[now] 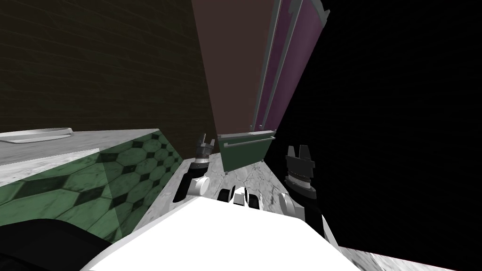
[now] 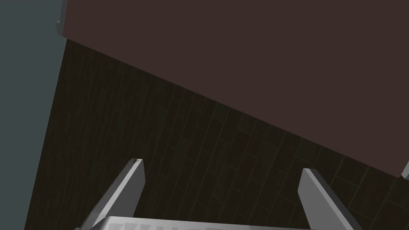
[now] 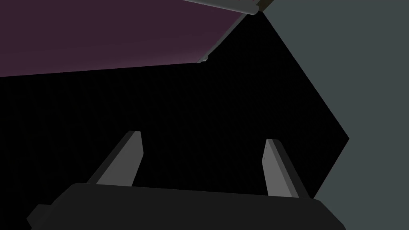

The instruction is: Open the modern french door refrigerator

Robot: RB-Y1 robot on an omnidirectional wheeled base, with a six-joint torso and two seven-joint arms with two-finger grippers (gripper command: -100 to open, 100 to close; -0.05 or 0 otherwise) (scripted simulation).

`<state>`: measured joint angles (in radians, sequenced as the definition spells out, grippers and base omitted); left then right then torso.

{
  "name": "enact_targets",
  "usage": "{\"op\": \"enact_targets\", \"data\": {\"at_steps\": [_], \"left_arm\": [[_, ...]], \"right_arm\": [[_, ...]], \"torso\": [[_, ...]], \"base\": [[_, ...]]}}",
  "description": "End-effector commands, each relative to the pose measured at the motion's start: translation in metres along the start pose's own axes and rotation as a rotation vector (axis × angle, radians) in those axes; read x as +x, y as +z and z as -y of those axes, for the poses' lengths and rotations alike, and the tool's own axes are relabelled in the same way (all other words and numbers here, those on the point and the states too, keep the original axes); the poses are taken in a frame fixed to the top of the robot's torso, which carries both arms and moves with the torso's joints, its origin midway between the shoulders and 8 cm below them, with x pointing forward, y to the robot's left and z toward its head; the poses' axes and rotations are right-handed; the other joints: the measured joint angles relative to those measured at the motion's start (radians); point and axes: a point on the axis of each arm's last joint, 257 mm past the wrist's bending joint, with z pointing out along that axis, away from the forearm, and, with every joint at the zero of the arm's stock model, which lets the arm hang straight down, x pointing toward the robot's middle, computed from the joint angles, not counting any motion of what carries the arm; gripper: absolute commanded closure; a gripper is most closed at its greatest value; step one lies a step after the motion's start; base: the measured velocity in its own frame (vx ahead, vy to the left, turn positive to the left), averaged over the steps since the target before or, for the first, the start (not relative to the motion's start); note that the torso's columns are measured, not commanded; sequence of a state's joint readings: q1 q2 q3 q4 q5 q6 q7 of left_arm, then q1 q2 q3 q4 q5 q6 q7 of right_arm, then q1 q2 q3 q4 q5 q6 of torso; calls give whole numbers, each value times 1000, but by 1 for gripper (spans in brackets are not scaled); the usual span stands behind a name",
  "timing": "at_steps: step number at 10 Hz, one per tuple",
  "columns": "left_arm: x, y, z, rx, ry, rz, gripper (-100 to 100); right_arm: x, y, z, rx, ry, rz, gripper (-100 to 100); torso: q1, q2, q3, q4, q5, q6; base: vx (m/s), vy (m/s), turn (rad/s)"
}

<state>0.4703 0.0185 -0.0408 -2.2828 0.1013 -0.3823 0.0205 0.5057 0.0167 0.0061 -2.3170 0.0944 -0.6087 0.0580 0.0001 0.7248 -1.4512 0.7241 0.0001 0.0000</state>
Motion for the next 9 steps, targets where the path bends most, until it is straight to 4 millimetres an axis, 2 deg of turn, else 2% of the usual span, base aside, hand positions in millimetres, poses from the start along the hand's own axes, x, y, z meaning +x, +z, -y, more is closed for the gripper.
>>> {"op": "enact_targets", "data": {"at_steps": [1, 9], "left_arm": [[3, -3, -11, -21, 22, -46, -100], [-14, -21, -78, -134, 35, -73, -100]], "right_arm": [[0, 0, 0, 0, 0, 0, 0], [0, 0, 0, 0, 0, 0, 0]], "torso": [[0, 9, -20, 10, 0, 0], [0, 14, -24, 14, 0, 0]], "base": [[21, -4, 10], [54, -17, 19]]}}
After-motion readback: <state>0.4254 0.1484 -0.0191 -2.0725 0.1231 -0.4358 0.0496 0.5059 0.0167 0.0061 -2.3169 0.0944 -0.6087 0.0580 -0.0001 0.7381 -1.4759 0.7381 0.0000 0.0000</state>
